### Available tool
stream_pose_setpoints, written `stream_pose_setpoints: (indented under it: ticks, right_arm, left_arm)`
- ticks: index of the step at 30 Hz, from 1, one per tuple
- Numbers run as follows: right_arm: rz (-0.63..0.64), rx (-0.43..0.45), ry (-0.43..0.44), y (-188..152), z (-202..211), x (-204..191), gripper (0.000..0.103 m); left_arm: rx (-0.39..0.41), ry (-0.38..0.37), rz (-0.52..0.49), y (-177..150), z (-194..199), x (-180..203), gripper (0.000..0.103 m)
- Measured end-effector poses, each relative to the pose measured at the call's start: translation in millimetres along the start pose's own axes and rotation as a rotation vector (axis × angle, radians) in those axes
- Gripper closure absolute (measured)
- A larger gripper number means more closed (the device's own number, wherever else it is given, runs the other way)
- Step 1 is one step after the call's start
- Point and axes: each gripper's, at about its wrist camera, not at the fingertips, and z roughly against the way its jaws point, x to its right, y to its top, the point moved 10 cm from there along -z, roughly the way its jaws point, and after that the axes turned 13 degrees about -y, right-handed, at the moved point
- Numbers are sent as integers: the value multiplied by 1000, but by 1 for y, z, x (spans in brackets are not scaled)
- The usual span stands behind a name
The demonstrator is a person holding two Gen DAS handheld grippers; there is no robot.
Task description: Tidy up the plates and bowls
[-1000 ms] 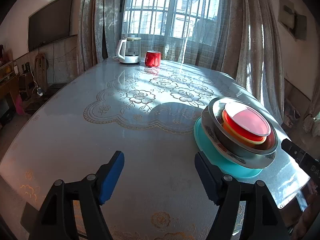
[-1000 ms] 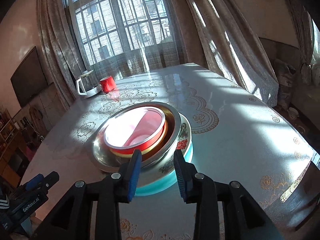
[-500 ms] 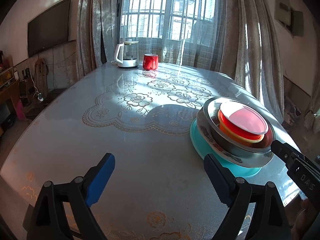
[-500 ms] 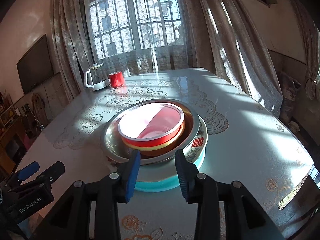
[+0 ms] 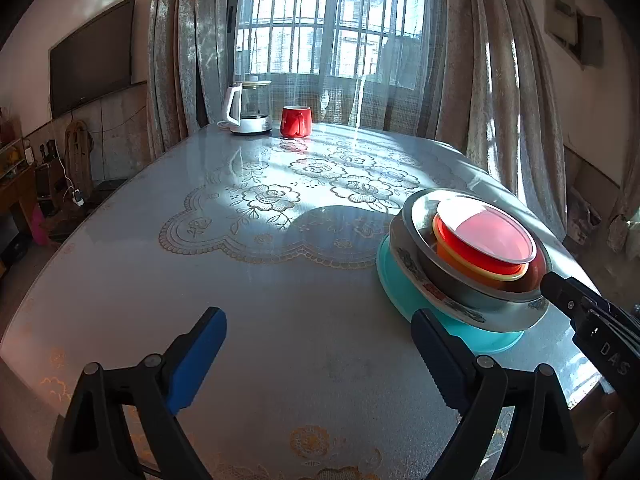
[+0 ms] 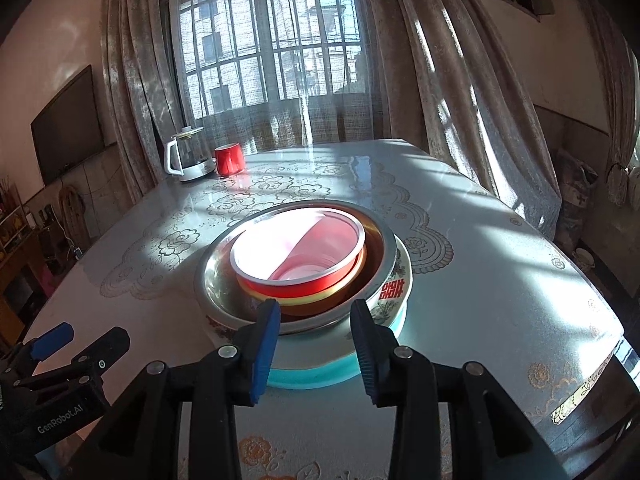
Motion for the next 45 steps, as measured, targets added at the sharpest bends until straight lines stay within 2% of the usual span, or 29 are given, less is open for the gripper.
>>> stream_pose_setpoints:
  ticks: [45]
  right_arm:
    - [-2,-21,12,-3,-6,0,66]
  left_arm:
    - [-18,-9,-10,-1,-2,4,7]
